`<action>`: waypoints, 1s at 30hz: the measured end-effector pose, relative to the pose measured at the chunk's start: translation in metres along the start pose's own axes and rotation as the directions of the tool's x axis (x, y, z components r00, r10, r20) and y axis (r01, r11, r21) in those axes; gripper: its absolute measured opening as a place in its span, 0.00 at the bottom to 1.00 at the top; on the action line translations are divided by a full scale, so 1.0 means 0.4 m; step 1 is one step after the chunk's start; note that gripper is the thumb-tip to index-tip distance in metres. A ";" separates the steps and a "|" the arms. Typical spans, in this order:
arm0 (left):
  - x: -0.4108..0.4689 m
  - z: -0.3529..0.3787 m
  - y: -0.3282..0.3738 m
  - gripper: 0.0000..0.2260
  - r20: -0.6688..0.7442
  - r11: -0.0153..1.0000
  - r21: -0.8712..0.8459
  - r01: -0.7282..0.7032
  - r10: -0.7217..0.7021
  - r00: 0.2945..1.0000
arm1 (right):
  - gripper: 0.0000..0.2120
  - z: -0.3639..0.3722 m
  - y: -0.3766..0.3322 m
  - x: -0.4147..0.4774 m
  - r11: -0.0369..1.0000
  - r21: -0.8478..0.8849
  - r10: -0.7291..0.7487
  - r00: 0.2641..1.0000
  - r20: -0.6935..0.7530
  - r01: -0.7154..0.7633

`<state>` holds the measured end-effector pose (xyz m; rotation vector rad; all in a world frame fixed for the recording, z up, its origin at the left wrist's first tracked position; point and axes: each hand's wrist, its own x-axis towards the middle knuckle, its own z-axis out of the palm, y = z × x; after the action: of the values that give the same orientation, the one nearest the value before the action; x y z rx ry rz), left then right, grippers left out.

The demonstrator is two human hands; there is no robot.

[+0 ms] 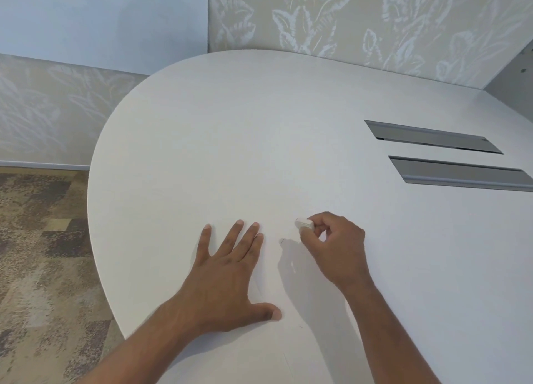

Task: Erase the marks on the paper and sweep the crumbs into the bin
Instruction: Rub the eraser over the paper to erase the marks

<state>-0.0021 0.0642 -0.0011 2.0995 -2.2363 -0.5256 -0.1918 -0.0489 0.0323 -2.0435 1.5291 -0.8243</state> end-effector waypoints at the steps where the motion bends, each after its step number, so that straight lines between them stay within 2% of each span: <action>1: 0.000 -0.001 -0.001 0.58 0.000 1.000 0.000 0.000 0.000 1.000 | 0.08 0.002 0.000 0.006 1.000 -0.006 -0.012 1.000 0.008 0.012; 9: -0.001 -0.004 0.000 0.58 0.012 1.000 0.000 0.002 -0.002 1.000 | 0.07 0.075 -0.025 0.017 0.947 -0.271 -0.123 0.975 0.185 0.171; 13: -0.001 -0.001 0.000 0.58 -0.002 1.000 -0.016 0.000 0.000 1.000 | 0.11 0.083 -0.017 -0.009 0.904 -0.354 -0.158 0.957 0.244 0.239; 16: 0.000 0.000 0.000 0.58 -0.001 1.000 -0.012 -0.002 0.002 1.000 | 0.10 0.078 -0.017 -0.008 0.860 -0.431 -0.185 0.954 0.236 0.273; 21: -0.001 -0.005 -0.001 0.57 0.007 1.000 -0.009 0.001 -0.001 1.000 | 0.09 0.081 -0.029 0.023 0.881 -0.424 -0.138 0.971 0.194 0.210; 26: -0.002 -0.002 0.000 0.58 -0.002 1.000 -0.028 0.001 -0.001 1.000 | 0.12 0.081 -0.028 -0.029 0.803 -0.497 -0.217 0.938 0.269 0.329; 30: 0.000 -0.003 -0.001 0.58 0.011 1.000 -0.005 -0.003 0.003 1.000 | 0.12 0.080 -0.031 0.022 0.783 -0.556 -0.180 0.957 0.226 0.279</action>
<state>-0.0015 0.0637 0.0000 2.0960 -2.2414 -0.5435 -0.1590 -0.0537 0.0193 -2.7080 1.5909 -0.2513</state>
